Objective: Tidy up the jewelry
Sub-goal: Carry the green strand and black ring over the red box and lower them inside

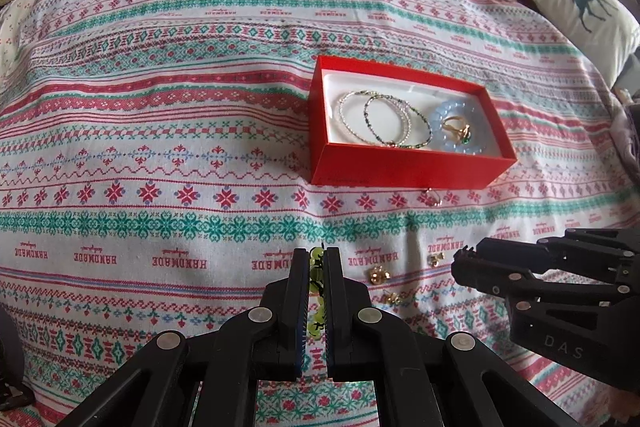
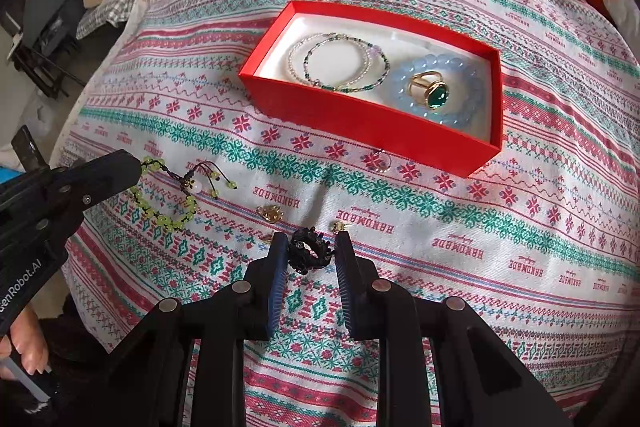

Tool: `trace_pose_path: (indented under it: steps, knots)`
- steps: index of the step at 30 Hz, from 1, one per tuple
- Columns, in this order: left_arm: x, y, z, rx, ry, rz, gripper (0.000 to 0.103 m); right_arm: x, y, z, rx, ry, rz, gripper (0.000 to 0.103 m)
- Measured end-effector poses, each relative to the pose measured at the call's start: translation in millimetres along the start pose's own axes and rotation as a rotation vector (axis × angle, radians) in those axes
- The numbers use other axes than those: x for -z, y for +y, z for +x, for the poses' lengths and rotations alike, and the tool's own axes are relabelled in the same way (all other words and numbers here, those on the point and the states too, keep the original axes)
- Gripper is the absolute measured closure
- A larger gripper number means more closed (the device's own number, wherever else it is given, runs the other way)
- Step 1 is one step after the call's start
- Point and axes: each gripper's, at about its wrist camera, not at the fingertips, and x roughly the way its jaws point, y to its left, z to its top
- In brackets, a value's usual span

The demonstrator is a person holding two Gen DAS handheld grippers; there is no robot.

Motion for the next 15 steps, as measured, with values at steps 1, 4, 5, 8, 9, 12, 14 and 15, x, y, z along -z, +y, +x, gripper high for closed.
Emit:
trace_pose_path:
  steps: [1,4,5,8,9,12,14,15]
  knots:
    - [-2,-2,-1,0.004,-0.005,-0.002,0.102,0,-7,-5,-0.002,-0.006,0.006,0.077]
    - [-7,-8,-5,0.024,-0.028,-0.008,0.102,-3,-18,-16,-0.006,-0.03,0.027,0.077]
    - [-9,-11,-7,0.032,-0.038,-0.008,0.102,-5,-21,-19,-0.007,-0.038,0.035,0.077]
    - [-15,-19,-13,0.056,-0.072,-0.01,0.102,-9,-32,-27,-0.016,-0.059,0.066,0.077]
    - [-18,-21,-14,0.063,-0.083,-0.01,0.102,-11,-35,-29,-0.018,-0.065,0.076,0.077]
    - [-26,-29,-17,0.084,-0.114,-0.008,0.102,-14,-47,-36,-0.027,-0.08,0.109,0.077]
    - [-31,-35,-17,0.097,-0.13,-0.011,0.102,-16,-55,-40,-0.035,-0.088,0.131,0.077]
    - [-34,-38,-16,0.105,-0.135,-0.014,0.102,-17,-59,-41,-0.038,-0.091,0.141,0.077]
